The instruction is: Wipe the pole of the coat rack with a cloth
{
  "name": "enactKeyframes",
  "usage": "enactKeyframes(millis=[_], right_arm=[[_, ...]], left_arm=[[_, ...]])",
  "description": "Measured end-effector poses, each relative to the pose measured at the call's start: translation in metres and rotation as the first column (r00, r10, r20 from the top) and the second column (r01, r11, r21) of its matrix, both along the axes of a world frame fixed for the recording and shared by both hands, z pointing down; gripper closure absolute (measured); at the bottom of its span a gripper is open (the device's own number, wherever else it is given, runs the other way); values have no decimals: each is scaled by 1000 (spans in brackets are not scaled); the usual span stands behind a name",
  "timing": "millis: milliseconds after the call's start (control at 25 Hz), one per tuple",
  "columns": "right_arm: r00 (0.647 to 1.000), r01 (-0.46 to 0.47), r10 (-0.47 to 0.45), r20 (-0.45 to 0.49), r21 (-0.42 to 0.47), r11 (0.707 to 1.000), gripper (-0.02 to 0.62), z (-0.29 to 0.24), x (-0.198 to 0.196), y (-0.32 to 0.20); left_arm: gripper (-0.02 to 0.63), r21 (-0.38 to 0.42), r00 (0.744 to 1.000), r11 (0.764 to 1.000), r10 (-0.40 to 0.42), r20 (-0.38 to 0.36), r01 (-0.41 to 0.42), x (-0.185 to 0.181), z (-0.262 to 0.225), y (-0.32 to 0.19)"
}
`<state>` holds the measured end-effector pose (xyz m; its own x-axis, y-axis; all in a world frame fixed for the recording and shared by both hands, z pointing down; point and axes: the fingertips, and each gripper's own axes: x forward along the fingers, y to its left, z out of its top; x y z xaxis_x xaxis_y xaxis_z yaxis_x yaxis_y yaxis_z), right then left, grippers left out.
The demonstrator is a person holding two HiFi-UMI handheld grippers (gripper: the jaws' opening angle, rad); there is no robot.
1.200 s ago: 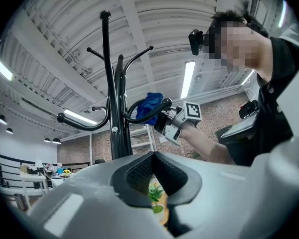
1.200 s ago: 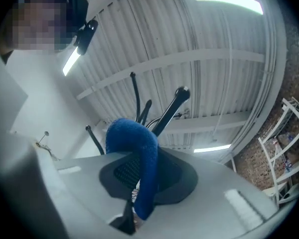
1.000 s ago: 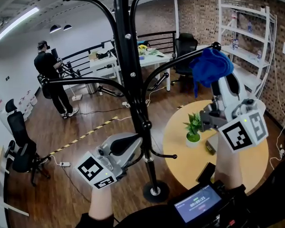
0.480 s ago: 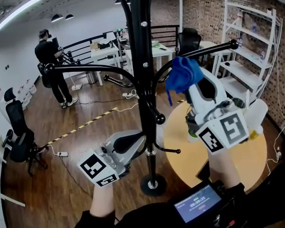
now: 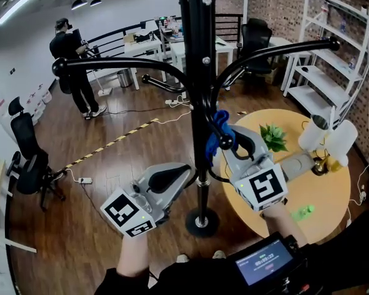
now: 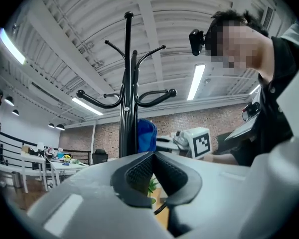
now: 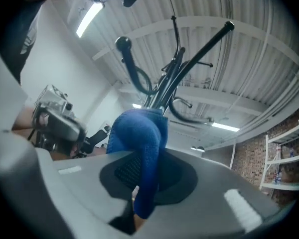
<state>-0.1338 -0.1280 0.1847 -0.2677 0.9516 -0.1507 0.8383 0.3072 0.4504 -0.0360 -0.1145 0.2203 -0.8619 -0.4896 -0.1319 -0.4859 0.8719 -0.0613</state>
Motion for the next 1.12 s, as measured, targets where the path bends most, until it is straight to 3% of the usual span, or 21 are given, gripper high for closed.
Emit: enactKeyframes(millis=[80, 160, 240, 360, 440, 680, 840, 1000, 1120], right_arm=[[999, -22, 28, -39, 153, 988, 555, 51, -4, 0], [997, -18, 41, -69, 311, 950, 555, 103, -5, 0], [997, -2, 38, -68, 462, 887, 554, 150, -1, 0], [998, -23, 53, -27, 656, 754, 551, 207, 3, -5], [998, -34, 66, -19, 700, 713, 551, 219, 4, -10], [988, -63, 146, -50, 736, 675, 551, 209, -5, -54], [982, -62, 169, -83, 704, 708, 551, 206, -10, -66], [988, -37, 132, -81, 703, 710, 551, 214, -6, -44], [990, -9, 99, -97, 666, 746, 551, 213, -5, -17]], left_arm=[[606, 8, 1000, 1000, 8, -13, -8, -3, 5, 2], [606, 15, 999, 1000, 23, -23, -23, -8, 8, -1], [606, 20, 999, 999, 46, -28, -45, -13, 11, -6], [606, 20, 995, 996, 89, -36, -88, -19, 14, -16], [606, 19, 993, 994, 111, -38, -111, -23, 15, -21], [606, 28, 990, 990, 139, -34, -138, -33, 15, -24], [606, 35, 990, 990, 140, -29, -139, -40, 16, -19], [606, 33, 991, 991, 132, -29, -131, -40, 16, -14], [606, 30, 994, 994, 105, -31, -104, -38, 16, -2]])
